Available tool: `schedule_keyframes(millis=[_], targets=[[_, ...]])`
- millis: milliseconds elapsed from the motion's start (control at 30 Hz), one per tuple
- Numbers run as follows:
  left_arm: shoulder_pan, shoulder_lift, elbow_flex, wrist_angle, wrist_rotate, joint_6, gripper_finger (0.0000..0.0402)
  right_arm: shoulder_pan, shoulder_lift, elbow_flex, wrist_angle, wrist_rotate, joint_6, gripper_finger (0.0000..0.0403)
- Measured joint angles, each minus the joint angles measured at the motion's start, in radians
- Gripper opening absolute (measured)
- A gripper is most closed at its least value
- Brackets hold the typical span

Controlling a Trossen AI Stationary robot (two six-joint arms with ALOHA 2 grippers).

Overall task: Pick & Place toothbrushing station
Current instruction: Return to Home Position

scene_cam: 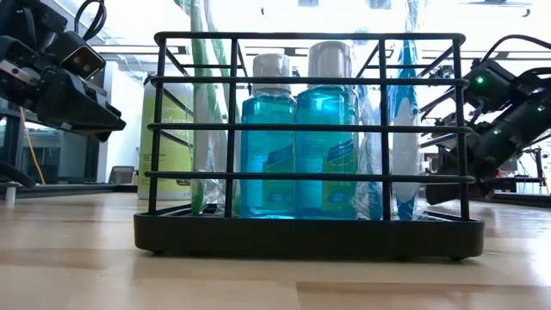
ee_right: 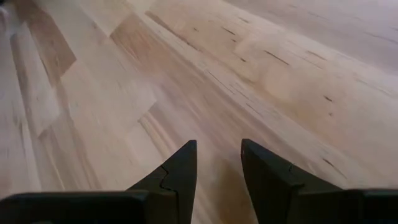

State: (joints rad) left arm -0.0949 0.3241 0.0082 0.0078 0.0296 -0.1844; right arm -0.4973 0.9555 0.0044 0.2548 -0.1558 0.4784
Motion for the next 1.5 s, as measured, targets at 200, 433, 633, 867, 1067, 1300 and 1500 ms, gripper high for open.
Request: schedule_keyframes(millis=[200,433,633,867,1067,1300,1500], targets=[[0.000,0.000,0.000,0.000,0.000,0.000,0.0068,0.000,-0.096,0.001,-0.023,-0.007,-0.001,0.0117],[0.000,0.000,0.000,0.000,0.000,-0.002,0.0068,0.000,-0.256,0.001,-0.063,-0.031,-0.031,0.0117],[-0.006,0.000,0.000,0.000,0.000,-0.005,0.0068,0.000,-0.359,0.001,-0.143,-0.030,-0.037,0.0117],[-0.034,0.000,0.000,0.000,0.000,-0.005,0.0068,0.000,-0.462,0.001,-0.198,-0.030,-0.038,0.0117],[-0.043,0.000,0.000,0.000,0.000,-0.007,0.0068,0.000,-0.539,0.001,-0.202,-0.029,-0.038,0.0117],[-0.043,0.000,0.000,0.000,0.000,-0.007,0.0068,0.000,-0.622,0.001,-0.206,-0.029,-0.050,0.0117],[-0.043,0.000,0.000,0.000,0.000,0.008,0.0068,0.000,-0.688,0.001,-0.208,-0.029,-0.058,0.0117]])
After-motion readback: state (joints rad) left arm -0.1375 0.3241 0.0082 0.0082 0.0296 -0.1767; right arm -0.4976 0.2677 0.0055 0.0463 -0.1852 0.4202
